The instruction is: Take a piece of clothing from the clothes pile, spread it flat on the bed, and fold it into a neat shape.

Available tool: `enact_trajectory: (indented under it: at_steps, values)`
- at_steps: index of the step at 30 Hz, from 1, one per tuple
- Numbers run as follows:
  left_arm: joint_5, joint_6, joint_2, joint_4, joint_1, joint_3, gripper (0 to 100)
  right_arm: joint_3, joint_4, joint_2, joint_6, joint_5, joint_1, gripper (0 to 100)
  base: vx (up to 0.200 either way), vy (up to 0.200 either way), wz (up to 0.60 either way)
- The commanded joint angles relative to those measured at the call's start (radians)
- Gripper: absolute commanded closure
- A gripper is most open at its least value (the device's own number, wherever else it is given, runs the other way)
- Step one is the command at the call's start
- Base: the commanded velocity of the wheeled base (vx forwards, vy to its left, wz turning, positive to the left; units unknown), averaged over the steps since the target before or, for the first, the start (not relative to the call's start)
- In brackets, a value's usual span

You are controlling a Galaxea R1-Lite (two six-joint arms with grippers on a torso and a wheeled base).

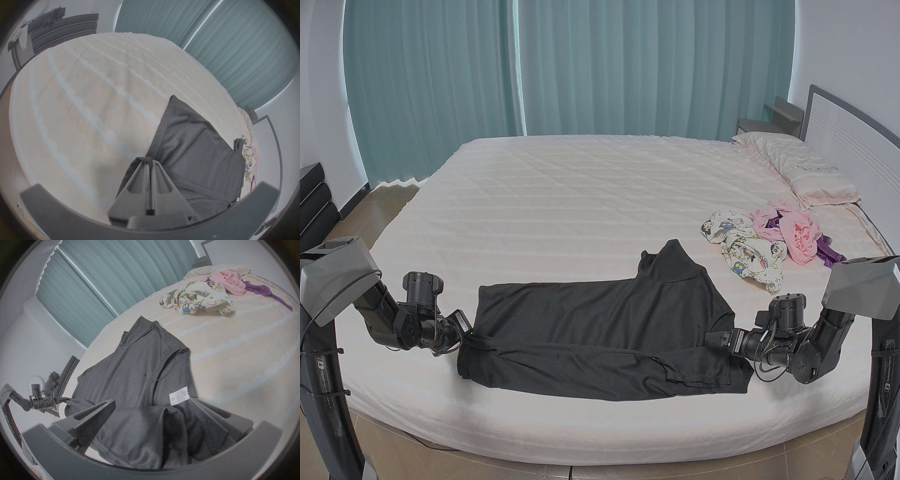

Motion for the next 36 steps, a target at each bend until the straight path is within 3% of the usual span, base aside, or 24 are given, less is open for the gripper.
enact_trajectory:
  at_steps: [1,7,8,30,36]
  values:
    - [-0.001,0.000,-0.003,0.001,0.001,0.000,100,-0.038,0.000,0.060,-0.003,0.002,0.009,0,0.000,0.000,0.00]
    - [-0.001,0.000,-0.003,0.001,0.000,0.000,100,-0.041,0.003,0.067,-0.004,0.002,0.018,0,0.000,0.000,0.00]
    - [-0.001,0.000,-0.003,0.001,0.000,0.000,100,-0.041,0.003,0.069,-0.004,0.002,0.018,100,0.000,0.000,0.00]
    - [-0.007,-0.014,-0.172,0.004,0.001,0.097,100,0.147,-0.187,-0.098,0.037,0.007,0.003,100,0.000,0.000,0.00]
    - [-0.011,-0.011,-0.241,0.062,0.000,0.111,100,0.200,-0.190,-0.169,0.046,0.024,-0.006,100,0.000,0.000,0.00]
